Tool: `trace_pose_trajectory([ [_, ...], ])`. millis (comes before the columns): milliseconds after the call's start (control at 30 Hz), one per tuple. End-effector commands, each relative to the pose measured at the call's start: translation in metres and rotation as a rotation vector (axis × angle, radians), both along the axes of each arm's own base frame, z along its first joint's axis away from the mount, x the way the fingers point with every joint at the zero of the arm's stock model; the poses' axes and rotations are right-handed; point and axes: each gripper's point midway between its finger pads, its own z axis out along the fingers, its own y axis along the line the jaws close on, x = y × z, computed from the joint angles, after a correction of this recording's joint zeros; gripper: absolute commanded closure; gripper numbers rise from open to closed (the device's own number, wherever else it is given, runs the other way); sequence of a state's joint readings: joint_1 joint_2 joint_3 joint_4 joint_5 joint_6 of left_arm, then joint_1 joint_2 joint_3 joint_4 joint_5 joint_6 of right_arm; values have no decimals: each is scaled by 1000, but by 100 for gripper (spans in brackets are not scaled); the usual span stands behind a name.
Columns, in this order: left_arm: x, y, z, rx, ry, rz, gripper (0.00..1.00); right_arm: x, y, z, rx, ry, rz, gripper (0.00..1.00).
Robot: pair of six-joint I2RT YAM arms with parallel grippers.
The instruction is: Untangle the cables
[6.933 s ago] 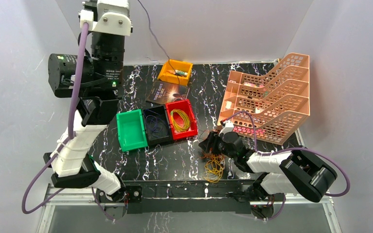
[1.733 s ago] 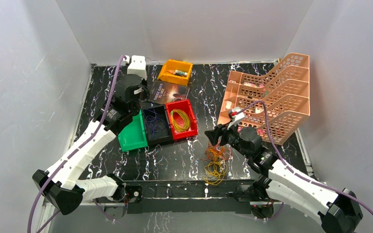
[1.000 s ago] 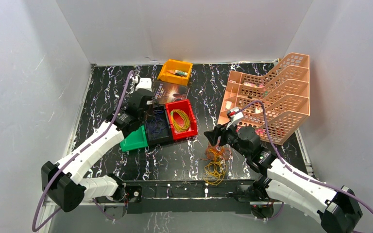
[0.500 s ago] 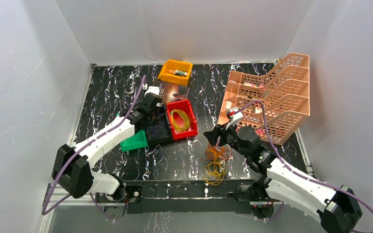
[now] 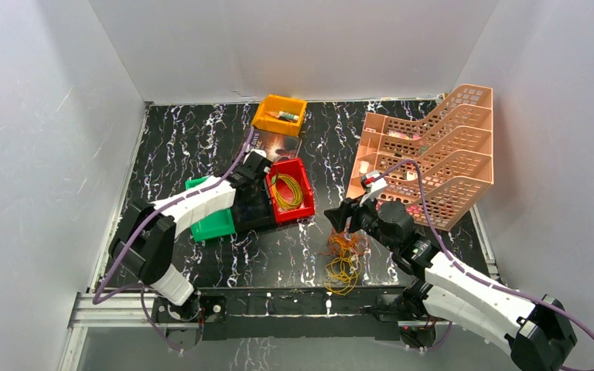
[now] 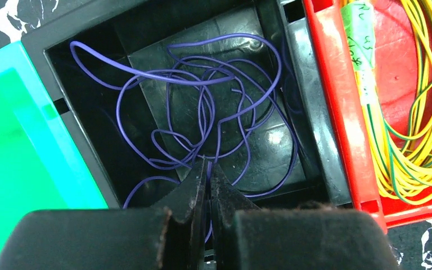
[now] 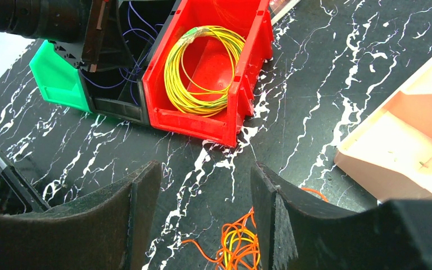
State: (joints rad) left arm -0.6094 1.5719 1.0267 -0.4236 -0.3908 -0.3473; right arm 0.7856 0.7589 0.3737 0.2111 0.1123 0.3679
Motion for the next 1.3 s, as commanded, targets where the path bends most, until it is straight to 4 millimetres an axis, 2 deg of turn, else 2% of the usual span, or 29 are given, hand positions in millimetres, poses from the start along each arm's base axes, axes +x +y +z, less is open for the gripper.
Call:
trace_pose_trajectory([
  [0, 11, -1, 17, -6, -40, 5, 96, 4, 2, 14, 40, -39, -7, 32],
  [100, 13, 0, 26, -7, -56, 10, 80, 4, 2, 13, 38, -37, -7, 32],
  [200, 14, 1, 38, -9, -76, 10, 70, 5, 3, 13, 37, -38, -6, 32],
  [400, 17, 5, 80, -30, -158, 12, 55, 4, 3, 12, 40, -32, -7, 32],
  [533, 16, 9, 100, -36, -192, 13, 48, 4, 4, 12, 46, -32, -2, 32],
  [733, 9, 19, 110, -15, -204, 33, 43, 4, 4, 13, 44, -33, -1, 32],
  [967, -2, 24, 119, -21, -178, 47, 42, 4, 3, 11, 38, -28, -6, 32],
  [1100, -10, 25, 116, -31, -139, 66, 42, 5, 4, 9, 38, -21, -7, 32],
  [1267, -22, 25, 103, -54, -89, 89, 43, 5, 4, 8, 34, -17, -8, 32],
])
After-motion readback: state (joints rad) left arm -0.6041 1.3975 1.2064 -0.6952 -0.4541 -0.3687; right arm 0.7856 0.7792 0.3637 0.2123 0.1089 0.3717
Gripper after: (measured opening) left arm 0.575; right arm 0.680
